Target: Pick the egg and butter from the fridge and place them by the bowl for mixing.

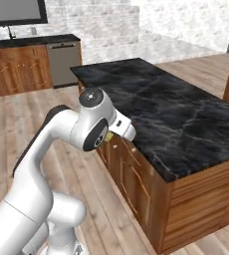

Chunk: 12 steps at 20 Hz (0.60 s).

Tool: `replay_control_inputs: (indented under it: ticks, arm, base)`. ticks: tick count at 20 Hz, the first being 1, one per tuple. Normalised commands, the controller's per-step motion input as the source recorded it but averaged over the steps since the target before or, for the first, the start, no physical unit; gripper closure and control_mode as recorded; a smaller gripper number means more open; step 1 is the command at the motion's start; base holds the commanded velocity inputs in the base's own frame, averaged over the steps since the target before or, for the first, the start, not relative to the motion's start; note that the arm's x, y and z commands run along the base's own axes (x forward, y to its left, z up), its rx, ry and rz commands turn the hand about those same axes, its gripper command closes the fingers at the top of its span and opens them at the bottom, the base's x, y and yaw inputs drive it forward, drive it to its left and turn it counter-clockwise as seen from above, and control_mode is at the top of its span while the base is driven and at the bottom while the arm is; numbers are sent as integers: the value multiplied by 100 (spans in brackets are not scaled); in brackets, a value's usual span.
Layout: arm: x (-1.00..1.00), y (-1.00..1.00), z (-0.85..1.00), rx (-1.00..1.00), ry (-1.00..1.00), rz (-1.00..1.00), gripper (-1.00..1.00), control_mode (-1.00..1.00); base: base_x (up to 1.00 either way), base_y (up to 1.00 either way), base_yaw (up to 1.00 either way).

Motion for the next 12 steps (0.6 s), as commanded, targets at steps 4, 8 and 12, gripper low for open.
replay_control_inputs:
  ticks: [4, 8, 12]
  arm:
    - [0, 0, 0, 0, 0, 0, 100, 100]
    - [0, 0, 0, 0, 0, 0, 100, 100]
    - [0, 0, 0, 0, 0, 0, 100, 100]
  base:
    - [43, 40, 42]
    - [29, 19, 67]
    - [42, 12, 62]
